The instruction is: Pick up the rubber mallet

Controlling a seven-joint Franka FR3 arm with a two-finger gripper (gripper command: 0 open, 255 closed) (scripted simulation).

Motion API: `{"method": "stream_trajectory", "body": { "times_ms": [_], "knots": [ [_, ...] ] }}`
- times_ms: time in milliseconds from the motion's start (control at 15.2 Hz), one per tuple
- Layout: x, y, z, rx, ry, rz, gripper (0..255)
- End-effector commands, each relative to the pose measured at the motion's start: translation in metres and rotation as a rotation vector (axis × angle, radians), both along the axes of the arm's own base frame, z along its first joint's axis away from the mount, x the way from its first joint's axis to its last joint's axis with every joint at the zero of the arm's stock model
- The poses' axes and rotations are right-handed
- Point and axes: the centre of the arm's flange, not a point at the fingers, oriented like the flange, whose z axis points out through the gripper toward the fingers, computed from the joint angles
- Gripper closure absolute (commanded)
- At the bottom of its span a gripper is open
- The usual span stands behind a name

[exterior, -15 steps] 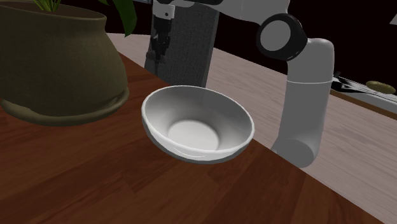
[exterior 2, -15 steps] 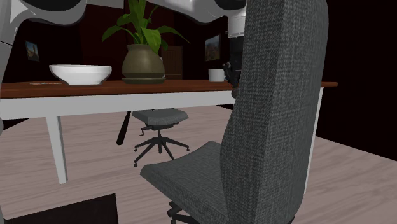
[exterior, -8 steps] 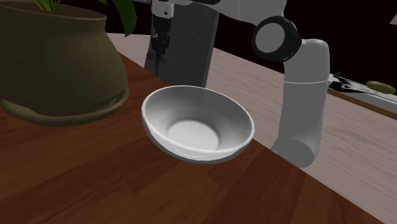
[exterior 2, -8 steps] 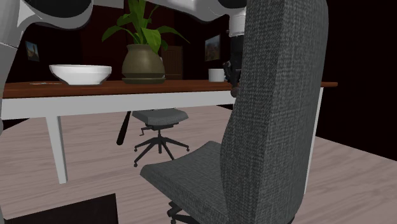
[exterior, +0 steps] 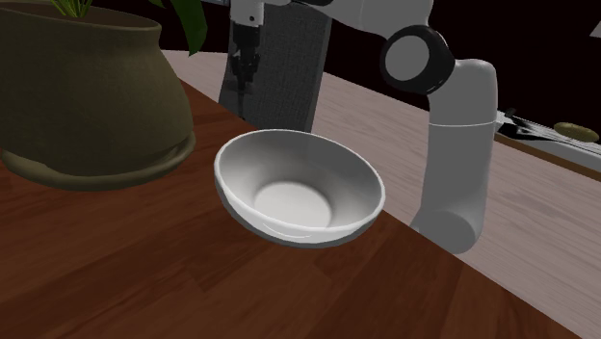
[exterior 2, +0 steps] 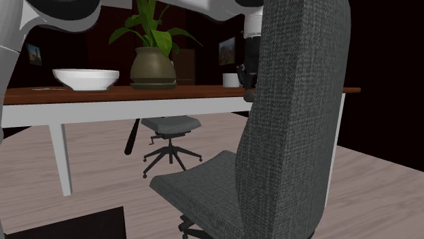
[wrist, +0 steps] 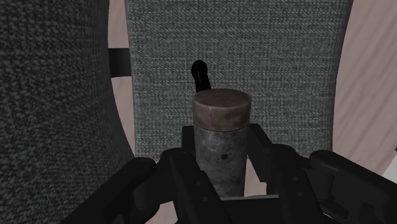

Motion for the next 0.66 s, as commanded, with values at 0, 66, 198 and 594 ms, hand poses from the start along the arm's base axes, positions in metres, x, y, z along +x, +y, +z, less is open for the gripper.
{"method": "stream_trajectory", "body": {
  "times_ms": [0, 66, 198, 594],
  "knots": [
    [0.002, -0.015, 0.022, -0.006, -0.056, -0.023, 255],
    [0.002, -0.015, 0.027, -0.006, -0.056, -0.023, 255],
    [0.002, -0.015, 0.038, -0.006, -0.056, -0.023, 255],
    [0.002, -0.015, 0.059, -0.006, -0.056, -0.023, 255]
  ]
}}
